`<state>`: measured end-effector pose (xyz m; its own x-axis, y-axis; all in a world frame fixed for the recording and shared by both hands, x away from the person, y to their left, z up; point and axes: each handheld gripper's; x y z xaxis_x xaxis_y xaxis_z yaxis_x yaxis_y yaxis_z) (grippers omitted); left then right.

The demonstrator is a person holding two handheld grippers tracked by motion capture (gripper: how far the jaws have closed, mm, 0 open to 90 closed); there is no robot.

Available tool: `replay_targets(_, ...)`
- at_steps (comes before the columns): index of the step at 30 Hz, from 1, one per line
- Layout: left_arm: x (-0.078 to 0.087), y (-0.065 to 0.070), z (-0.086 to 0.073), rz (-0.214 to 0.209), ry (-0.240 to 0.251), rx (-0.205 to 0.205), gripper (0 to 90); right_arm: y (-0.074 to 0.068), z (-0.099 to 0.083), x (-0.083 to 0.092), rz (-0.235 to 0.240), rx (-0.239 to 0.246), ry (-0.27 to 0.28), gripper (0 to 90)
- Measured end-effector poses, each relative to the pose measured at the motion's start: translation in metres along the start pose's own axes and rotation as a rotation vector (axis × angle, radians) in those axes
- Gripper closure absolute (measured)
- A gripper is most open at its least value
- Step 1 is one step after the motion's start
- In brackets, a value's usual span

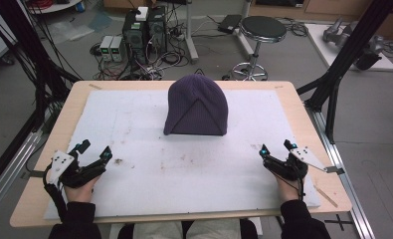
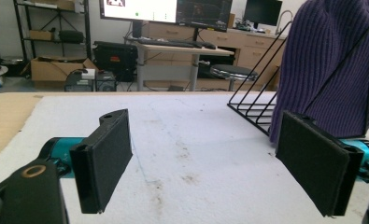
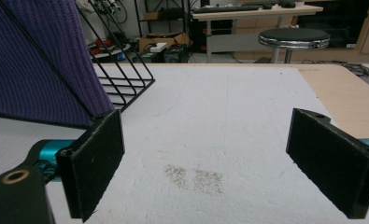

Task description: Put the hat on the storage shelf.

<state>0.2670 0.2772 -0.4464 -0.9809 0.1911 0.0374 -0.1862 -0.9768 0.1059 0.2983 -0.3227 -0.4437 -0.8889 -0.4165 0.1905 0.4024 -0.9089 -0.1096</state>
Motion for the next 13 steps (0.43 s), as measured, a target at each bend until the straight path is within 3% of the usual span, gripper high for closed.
replay_targets(13,-0.0013,0.0013,-0.0010,-0.013,-0.011,-0.003,19.8,0.0000,-0.0001,0.0014,-0.005,0.000,0.000,10.7)
Point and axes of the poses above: each handheld gripper's, and its own axes: x roughly backward along the jaws, z roughly out of its top, y roughly to its right, and after that the axes turned 9 degrees about z, right-handed
